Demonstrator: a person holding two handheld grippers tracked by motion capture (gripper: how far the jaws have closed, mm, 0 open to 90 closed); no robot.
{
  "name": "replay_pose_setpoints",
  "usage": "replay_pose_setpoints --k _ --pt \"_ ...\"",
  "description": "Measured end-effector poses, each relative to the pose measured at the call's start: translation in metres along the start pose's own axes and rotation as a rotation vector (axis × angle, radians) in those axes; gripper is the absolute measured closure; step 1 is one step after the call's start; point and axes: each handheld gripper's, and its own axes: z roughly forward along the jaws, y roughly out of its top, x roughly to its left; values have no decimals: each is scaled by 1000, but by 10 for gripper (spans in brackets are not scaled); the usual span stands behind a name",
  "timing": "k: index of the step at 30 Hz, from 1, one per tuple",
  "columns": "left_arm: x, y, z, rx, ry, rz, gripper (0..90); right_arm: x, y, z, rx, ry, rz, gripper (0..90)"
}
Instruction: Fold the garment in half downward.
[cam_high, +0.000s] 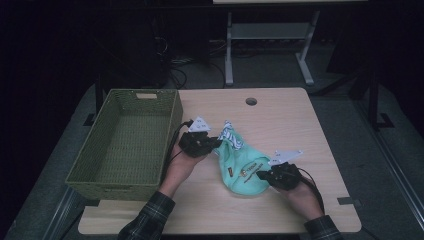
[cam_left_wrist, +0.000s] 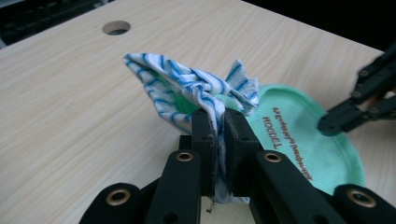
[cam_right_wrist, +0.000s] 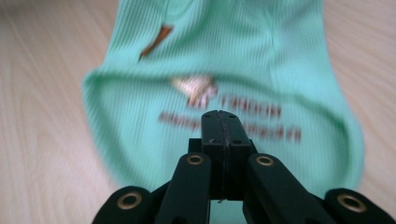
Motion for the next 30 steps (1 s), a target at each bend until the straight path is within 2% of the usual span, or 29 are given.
replay_pose_setpoints --k 4,5,11,24,30 --pt "-2 0 3 24 1 23 834 2 -10 -4 27 3 1 897" --pt "-3 0 4 23 -1 19 834 1 -13 -4 24 12 14 897" --pt "-7 1 6 17 -34 15 833 -3 -16 4 62 21 20 897" --pt "-26 8 14 -9 -157 21 833 -5 -15 7 66 39 34 897" --pt "-38 8 23 17 -201 40 832 -5 -16 8 64 40 38 897"
